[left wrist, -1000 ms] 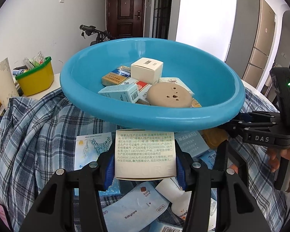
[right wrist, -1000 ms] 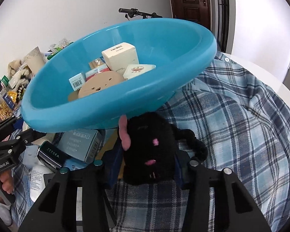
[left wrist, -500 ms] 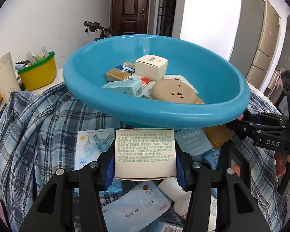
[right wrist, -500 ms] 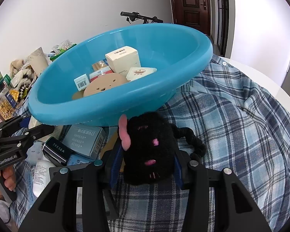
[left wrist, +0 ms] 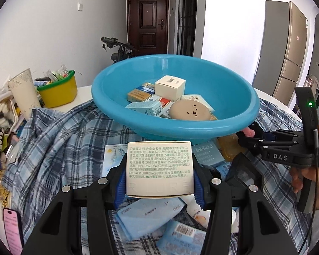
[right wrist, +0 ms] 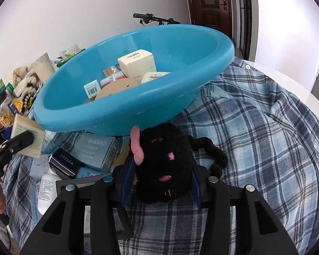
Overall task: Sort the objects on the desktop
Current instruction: 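Lift the cream box over the basin with the left tool while the right tool holds the plush toy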
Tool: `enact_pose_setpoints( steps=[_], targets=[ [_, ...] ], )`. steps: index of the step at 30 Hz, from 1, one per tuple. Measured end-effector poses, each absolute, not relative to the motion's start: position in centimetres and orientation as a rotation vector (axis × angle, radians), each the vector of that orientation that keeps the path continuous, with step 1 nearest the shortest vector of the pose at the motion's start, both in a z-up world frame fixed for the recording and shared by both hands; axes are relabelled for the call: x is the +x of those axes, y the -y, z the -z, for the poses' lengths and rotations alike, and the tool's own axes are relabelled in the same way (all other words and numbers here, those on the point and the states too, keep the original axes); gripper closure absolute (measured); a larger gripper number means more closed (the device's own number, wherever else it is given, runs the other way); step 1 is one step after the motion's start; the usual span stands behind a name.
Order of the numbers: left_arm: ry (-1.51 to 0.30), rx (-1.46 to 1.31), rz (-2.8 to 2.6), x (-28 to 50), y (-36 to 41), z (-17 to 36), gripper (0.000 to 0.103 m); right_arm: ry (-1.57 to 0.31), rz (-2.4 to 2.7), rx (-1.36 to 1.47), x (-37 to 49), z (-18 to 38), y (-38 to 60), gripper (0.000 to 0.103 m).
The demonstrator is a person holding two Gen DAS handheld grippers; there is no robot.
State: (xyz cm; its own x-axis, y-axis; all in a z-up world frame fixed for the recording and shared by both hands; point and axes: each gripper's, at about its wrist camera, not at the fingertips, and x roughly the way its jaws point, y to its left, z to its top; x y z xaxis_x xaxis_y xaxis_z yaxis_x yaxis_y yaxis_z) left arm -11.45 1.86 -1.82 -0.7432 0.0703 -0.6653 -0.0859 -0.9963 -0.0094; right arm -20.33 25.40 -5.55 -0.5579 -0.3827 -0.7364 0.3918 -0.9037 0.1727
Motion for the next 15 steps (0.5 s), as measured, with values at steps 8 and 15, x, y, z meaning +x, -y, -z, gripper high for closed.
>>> enact_pose_setpoints(
  steps=[8,15],
  targets=[
    [-0.021,-1.079,-2.844,-7.4,-1.8,1.2,0.050,-0.011,2.483,1.117,-19.9,4.9,-25.5,0.059],
    [-0.038,-0.972,-2.873,-5.0,-2.0,-1.8,0.050,-0.006,2.488,1.110,-19.9,4.9,-25.5,0.059]
  ],
)
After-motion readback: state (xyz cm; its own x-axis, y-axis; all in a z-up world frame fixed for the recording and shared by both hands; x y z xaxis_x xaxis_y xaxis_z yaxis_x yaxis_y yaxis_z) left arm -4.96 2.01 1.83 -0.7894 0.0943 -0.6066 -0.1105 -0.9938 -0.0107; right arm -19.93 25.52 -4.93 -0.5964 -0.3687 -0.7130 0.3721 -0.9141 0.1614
